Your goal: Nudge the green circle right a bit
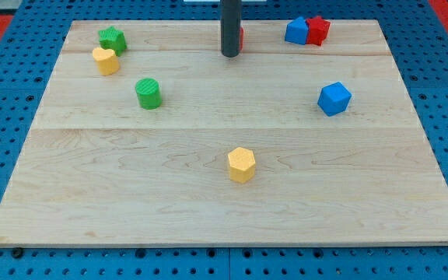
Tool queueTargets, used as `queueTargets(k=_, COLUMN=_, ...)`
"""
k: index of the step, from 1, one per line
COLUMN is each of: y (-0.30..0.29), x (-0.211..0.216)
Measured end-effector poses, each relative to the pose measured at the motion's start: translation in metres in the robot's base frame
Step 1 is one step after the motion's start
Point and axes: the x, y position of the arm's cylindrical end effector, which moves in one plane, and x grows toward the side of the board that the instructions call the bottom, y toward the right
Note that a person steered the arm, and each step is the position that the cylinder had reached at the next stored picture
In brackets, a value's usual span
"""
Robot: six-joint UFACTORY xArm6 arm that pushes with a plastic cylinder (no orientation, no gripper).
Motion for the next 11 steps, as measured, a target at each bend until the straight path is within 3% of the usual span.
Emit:
queueTargets(k=2, y=0.005, x=0.006)
queueTargets(k=4, y=0.023, x=0.046)
queueTargets(k=5, y=0.015, x=0.099)
queueTargets(k=6, y=-0.035, x=0.166)
queueTargets(k=7, y=-0.122, x=0.188)
queueTargets(k=8, y=-0.198, x=0.172)
queueTargets(k=9, y=-0.214, x=0.120)
queueTargets(k=11, y=-0.173, x=0.102)
